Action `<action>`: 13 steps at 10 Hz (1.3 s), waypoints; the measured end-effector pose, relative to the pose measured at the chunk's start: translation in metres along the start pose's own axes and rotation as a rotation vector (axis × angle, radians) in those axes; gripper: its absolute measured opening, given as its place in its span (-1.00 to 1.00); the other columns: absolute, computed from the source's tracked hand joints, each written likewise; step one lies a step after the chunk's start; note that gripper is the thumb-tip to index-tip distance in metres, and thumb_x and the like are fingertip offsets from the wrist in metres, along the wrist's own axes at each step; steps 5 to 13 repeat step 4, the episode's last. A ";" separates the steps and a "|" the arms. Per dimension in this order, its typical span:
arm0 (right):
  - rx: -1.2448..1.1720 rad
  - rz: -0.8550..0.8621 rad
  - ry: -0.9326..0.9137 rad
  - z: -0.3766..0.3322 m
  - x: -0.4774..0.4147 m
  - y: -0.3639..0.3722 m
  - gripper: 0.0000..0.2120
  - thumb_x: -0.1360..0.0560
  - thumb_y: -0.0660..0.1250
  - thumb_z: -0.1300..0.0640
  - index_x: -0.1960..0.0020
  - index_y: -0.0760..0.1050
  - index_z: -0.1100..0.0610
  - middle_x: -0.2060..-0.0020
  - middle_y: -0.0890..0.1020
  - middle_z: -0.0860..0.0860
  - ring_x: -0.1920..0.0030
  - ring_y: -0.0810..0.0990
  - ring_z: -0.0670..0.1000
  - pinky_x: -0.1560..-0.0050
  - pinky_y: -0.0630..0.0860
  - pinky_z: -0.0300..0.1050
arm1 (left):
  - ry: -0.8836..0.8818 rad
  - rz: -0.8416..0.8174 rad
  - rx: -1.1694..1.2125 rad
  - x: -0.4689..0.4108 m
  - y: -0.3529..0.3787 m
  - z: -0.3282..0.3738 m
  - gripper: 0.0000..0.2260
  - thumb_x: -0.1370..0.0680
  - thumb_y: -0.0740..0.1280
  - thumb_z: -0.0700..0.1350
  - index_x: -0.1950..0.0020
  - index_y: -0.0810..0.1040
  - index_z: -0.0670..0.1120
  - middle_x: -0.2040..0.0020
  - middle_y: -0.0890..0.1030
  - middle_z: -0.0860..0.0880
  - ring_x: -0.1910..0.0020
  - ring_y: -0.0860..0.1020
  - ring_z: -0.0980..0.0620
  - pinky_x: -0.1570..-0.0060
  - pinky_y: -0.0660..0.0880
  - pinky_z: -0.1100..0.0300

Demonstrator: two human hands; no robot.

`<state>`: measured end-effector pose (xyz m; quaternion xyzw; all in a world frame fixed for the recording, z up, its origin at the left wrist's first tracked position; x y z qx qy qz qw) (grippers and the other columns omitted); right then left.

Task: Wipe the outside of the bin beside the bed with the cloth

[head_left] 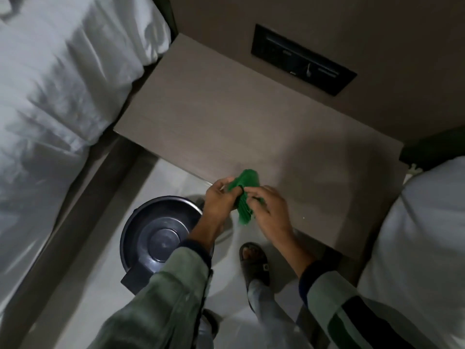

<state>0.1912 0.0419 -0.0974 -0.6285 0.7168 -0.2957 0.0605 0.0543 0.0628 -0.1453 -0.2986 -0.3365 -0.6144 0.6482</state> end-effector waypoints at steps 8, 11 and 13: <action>0.238 0.022 0.125 0.045 -0.059 -0.013 -0.73 -0.29 0.10 0.51 0.09 0.41 0.30 0.01 0.50 0.37 -0.08 0.45 0.26 -0.16 0.32 0.05 | 0.576 0.315 -0.826 -0.016 0.001 0.048 -0.65 -0.51 0.26 -0.29 -0.26 0.61 -0.15 -0.23 0.56 -0.27 -0.20 0.53 -0.30 -0.23 0.47 -0.14; 0.238 0.022 0.125 0.045 -0.059 -0.013 -0.73 -0.29 0.10 0.51 0.09 0.41 0.30 0.01 0.50 0.37 -0.08 0.45 0.26 -0.16 0.32 0.05 | 0.576 0.315 -0.826 -0.016 0.001 0.048 -0.65 -0.51 0.26 -0.29 -0.26 0.61 -0.15 -0.23 0.56 -0.27 -0.20 0.53 -0.30 -0.23 0.47 -0.14; 0.238 0.022 0.125 0.045 -0.059 -0.013 -0.73 -0.29 0.10 0.51 0.09 0.41 0.30 0.01 0.50 0.37 -0.08 0.45 0.26 -0.16 0.32 0.05 | 0.576 0.315 -0.826 -0.016 0.001 0.048 -0.65 -0.51 0.26 -0.29 -0.26 0.61 -0.15 -0.23 0.56 -0.27 -0.20 0.53 -0.30 -0.23 0.47 -0.14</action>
Point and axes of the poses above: each hand's wrist, its own x-axis away from the middle knuckle, its own y-axis out of the palm, z = x × y, the point moved 9 cm from there along -x, towards the middle knuckle
